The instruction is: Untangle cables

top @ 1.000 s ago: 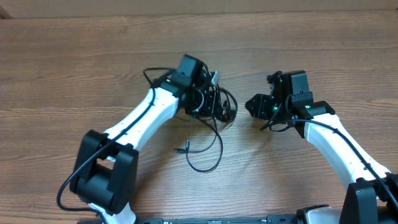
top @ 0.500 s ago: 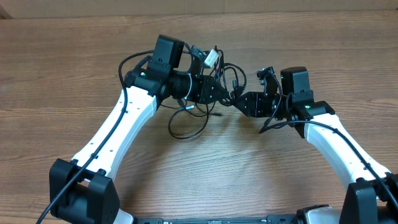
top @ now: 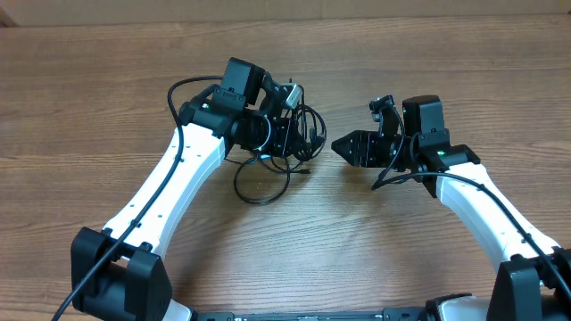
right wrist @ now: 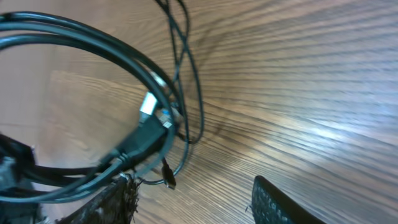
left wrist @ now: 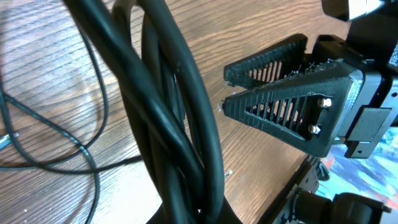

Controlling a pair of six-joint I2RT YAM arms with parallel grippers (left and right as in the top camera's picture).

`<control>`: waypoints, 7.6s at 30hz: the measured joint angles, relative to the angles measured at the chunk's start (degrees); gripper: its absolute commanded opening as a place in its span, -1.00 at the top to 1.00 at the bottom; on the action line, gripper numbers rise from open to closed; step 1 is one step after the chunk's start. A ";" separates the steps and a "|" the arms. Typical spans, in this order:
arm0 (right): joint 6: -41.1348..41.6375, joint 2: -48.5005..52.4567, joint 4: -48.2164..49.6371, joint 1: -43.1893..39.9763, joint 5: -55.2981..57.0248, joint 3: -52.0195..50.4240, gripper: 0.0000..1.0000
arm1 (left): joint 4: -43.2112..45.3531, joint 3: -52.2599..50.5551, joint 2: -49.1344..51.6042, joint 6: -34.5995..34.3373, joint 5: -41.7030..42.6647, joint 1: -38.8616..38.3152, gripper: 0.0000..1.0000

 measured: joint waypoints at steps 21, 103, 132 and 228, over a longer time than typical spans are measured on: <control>-0.24 -0.02 1.95 0.90 -0.66 0.09 0.92 | -2.82 -0.02 0.04 3.15 17.59 -0.07 0.92; 2.12 0.11 6.49 -0.31 -23.17 24.48 0.93 | -1.49 -0.02 10.34 1.62 -3.48 4.48 -0.57; -0.81 1.36 -35.78 -3.65 8.55 30.95 0.16 | -0.55 -0.02 10.32 0.15 -6.88 1.97 -0.22; 5.35 20.50 -26.12 11.72 11.08 28.37 0.00 | 6.05 -7.34 2.71 -5.25 -27.91 -4.42 0.92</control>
